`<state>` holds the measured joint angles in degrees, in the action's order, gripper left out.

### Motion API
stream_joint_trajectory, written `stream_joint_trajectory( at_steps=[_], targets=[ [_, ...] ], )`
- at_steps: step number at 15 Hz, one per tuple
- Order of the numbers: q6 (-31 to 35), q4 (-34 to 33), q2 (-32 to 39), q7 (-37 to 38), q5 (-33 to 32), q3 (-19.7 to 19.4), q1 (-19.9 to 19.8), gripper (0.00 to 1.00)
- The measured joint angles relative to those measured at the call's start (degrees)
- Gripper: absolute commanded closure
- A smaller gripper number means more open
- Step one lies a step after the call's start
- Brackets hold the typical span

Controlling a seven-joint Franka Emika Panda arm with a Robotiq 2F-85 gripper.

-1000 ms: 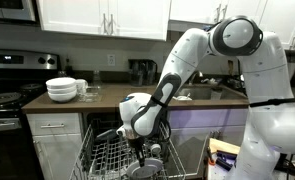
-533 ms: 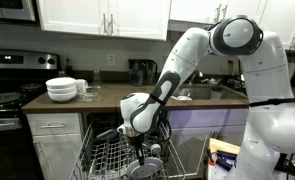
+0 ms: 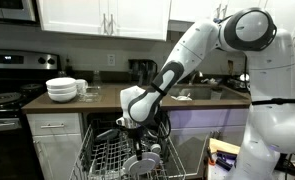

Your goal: Pick up the white plate from the dishwasher and position it among the white plates on the counter

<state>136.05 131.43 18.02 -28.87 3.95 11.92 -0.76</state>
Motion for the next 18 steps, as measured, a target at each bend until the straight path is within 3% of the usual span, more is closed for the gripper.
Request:
stream_joint_trajectory(
  at_steps=[11,15,16,17,18],
  targets=[
    [-11.6,0.0,-9.6,0.0,1.2,0.5,2.6,0.97],
    [-12.9,0.1,-12.5,0.1,1.2,-0.1,4.1,0.99],
    [-12.9,0.1,-12.8,0.1,1.2,-0.2,4.3,0.96],
    [-12.9,0.1,-13.0,0.1,1.2,-0.3,4.5,0.73],
    [-12.9,0.2,-13.0,0.1,1.2,-0.6,4.7,0.71]
  ],
)
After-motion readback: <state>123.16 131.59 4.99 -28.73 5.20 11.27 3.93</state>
